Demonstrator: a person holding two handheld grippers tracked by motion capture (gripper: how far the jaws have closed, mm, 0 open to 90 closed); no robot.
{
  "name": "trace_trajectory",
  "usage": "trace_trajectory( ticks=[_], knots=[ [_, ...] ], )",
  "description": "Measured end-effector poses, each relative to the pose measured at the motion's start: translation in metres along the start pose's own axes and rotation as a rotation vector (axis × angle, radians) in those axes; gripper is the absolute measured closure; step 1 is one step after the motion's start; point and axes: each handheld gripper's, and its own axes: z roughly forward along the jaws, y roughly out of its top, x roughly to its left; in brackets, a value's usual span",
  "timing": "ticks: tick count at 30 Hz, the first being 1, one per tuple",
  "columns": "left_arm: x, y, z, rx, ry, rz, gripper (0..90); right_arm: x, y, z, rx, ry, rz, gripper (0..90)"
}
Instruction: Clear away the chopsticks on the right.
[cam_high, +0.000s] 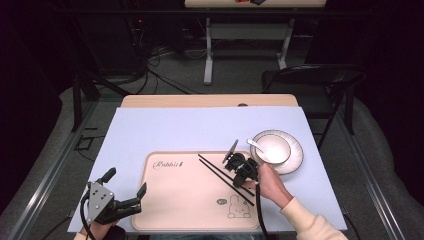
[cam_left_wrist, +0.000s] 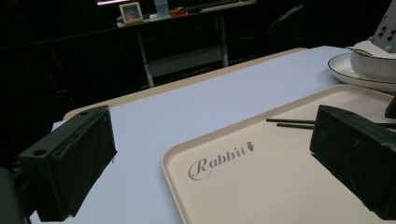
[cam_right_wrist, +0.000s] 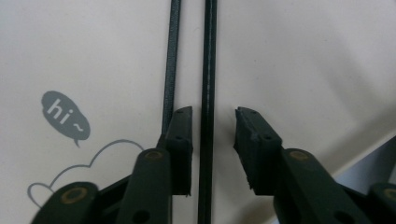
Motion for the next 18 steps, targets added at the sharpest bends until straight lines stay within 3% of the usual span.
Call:
trace_trajectory(
  ticks=[1,2,3,4,5,6,7,9,15,18],
  knots=[
    [0.000,0.000,0.000,0.000,0.000,0.000,0.0,0.000,0.000,-0.001,-0.005,-0.001,-0.010,58.0],
    [0.000,0.000,0.000,-0.002,0.002,0.000,0.0,0.000,-0.002,-0.005,-0.022,-0.020,-0.016,46.1],
    [0.000,0.000,0.000,-0.005,0.004,-0.001,0.0,0.000,-0.002,-0.005,-0.022,-0.020,-0.016,46.1],
    [0.000,0.000,0.000,-0.003,0.002,0.000,0.0,-0.002,-0.006,-0.011,-0.044,-0.027,-0.017,35.0],
    [0.000,0.000,0.000,-0.003,0.002,0.000,0.0,-0.002,-0.006,-0.011,-0.044,-0.027,-0.017,35.0],
    [0.000,0.000,0.000,-0.003,0.002,-0.001,0.0,-0.002,-0.009,-0.017,-0.086,-0.049,-0.029,23.8],
    [0.000,0.000,0.000,-0.002,0.003,-0.002,0.0,-0.002,-0.009,-0.017,-0.086,-0.049,-0.029,23.8],
    [0.000,0.000,0.000,-0.001,0.002,0.000,0.0,0.000,-0.013,-0.025,-0.152,-0.074,-0.046,14.7],
    [0.000,0.000,0.001,0.000,0.004,-0.002,0.0,0.001,-0.039,-0.053,-0.332,-0.126,-0.105,4.9],
    [-0.001,0.000,0.001,0.000,0.000,0.004,0.0,0.002,-0.047,-0.059,-0.371,-0.139,-0.104,3.4]
  ],
)
